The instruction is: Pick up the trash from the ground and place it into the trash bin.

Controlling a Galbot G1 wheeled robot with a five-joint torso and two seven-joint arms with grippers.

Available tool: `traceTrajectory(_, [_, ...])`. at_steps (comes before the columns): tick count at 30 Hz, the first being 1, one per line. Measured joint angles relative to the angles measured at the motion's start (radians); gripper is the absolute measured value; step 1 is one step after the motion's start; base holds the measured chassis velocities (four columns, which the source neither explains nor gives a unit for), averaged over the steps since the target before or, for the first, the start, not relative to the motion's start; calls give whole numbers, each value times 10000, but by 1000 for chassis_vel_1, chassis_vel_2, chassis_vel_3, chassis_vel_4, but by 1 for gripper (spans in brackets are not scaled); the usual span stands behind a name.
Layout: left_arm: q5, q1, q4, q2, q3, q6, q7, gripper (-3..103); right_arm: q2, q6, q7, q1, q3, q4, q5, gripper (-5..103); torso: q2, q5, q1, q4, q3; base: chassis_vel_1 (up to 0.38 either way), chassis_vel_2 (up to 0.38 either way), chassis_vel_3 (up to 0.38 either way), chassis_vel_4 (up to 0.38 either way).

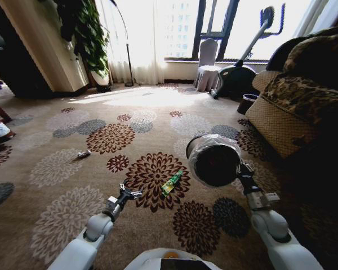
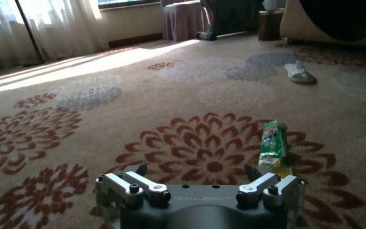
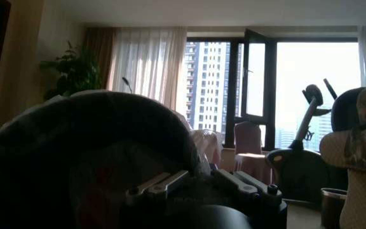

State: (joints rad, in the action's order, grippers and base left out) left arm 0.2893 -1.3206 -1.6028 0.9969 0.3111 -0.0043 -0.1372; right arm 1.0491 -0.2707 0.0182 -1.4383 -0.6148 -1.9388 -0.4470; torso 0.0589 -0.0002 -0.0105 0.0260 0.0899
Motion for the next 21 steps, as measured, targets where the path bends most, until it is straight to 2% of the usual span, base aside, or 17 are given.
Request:
traceTrajectory(3, [-85, 939, 1171, 228, -778, -332, -251, 100, 0, 0, -1, 0, 0, 0, 0, 0, 0, 3, 0, -2, -1, 0, 0, 0, 0])
traceTrajectory(4, [-85, 939, 1171, 228, -778, -332, -251, 100, 0, 0, -1, 0, 0, 0, 0, 0, 0, 3, 0, -2, -1, 0, 0, 0, 0])
traceTrajectory(8, [-203, 2059, 2353, 591, -1914, -796, -882, 100, 0, 0, -2, -1, 0, 0, 0, 0, 0, 3, 0, -3, -1, 0, 0, 0, 0])
traceTrajectory(10, [-224, 2217, 2531, 648, -2063, -867, -966, 100, 0, 0, 0, -1, 0, 0, 0, 0, 0, 5, 0, -3, 0, 0, 0, 0, 0])
traceTrajectory(12, [-304, 2917, 3330, 939, -2673, -1135, -1204, 100, 0, 0, -1, -1, 0, 0, 0, 0, 0, 3, 0, -2, 0, 0, 0, 0, 0])
traceTrajectory(14, [-318, 3117, 3573, 1045, -2835, -1202, -1247, 100, 0, 0, -1, 0, 0, 0, 0, 0, 0, 4, -1, -2, -1, 0, 0, 0, 0])
traceTrajectory(17, [-410, 3923, 4797, 1523, -3438, -1595, -1368, 100, 0, 0, -1, -1, 0, 0, 0, 0, 0, 4, 0, -2, 0, 0, 0, 0, 0])
traceTrajectory(19, [-426, 4059, 5038, 1618, -3515, -1677, -1369, 100, 0, 0, 0, -1, 0, 0, 0, 0, 0, 4, -1, -2, 0, 0, 0, 0, 0])
traceTrajectory(21, [-436, 4584, 5978, 1970, -3764, -1975, -1365, 100, 0, 0, -1, 0, 0, 0, 0, 0, 0, 3, -1, -2, 0, 0, 0, 0, 0])
